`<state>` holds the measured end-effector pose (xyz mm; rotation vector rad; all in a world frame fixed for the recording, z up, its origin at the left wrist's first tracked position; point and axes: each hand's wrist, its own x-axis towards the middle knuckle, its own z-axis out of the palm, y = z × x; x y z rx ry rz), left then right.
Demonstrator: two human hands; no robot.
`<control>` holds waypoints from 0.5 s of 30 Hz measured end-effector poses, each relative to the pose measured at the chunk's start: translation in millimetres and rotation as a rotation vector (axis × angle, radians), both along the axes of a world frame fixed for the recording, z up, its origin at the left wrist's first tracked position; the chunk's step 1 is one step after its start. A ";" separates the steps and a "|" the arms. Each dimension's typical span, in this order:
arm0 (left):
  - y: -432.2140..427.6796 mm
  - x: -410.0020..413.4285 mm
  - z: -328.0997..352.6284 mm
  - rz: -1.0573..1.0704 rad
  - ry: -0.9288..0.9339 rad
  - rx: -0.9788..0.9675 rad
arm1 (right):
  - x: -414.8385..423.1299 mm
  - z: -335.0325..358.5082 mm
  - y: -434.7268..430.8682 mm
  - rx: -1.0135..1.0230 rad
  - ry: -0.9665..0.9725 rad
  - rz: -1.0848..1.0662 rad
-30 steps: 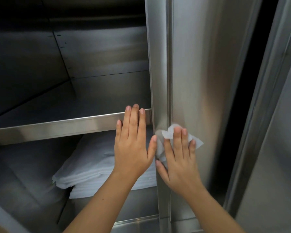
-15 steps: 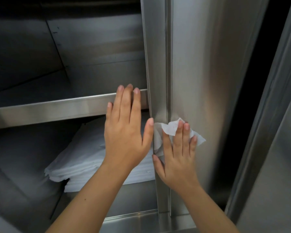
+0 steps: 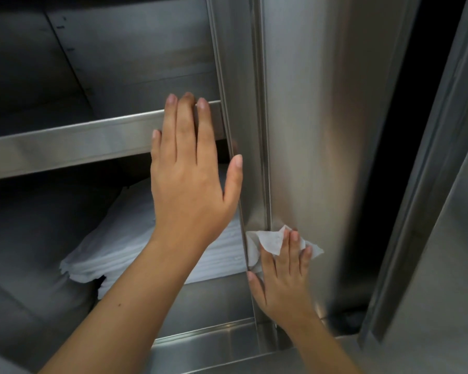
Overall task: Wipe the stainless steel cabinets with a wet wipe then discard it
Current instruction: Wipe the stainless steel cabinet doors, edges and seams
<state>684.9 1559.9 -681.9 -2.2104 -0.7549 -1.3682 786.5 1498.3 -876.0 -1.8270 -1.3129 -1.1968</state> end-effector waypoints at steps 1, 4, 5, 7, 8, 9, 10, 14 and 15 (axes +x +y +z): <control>0.3 -0.1 -0.3 0.000 -0.001 0.000 | -0.2 -7.5 -1.0 -0.004 -0.003 0.006; 1.6 -1.2 -1.9 -0.001 0.003 0.006 | -1.9 -30.8 -3.6 -0.019 0.006 0.016; 2.1 -1.4 -2.4 -0.002 0.004 0.009 | -2.6 -38.3 -4.2 -0.025 0.018 0.020; 2.5 -1.1 -2.9 -0.002 0.002 0.015 | -3.7 -51.4 -5.8 -0.044 0.047 0.030; 2.6 -0.7 -2.9 -0.002 0.002 0.018 | -3.7 -57.3 -6.9 -0.057 0.061 0.034; 2.8 -0.4 -2.9 -0.001 0.002 0.021 | -3.7 -62.9 -8.3 -0.071 0.076 0.037; 3.4 -0.4 -2.9 -0.001 0.003 0.024 | -4.2 -69.1 -9.5 -0.083 0.090 0.039; 6.6 -0.7 -4.2 0.003 0.007 0.038 | -8.4 -97.5 -13.3 -0.129 0.141 0.040; 7.0 -0.2 -4.7 0.005 0.003 0.041 | -9.9 -105.3 -14.5 -0.150 0.151 0.039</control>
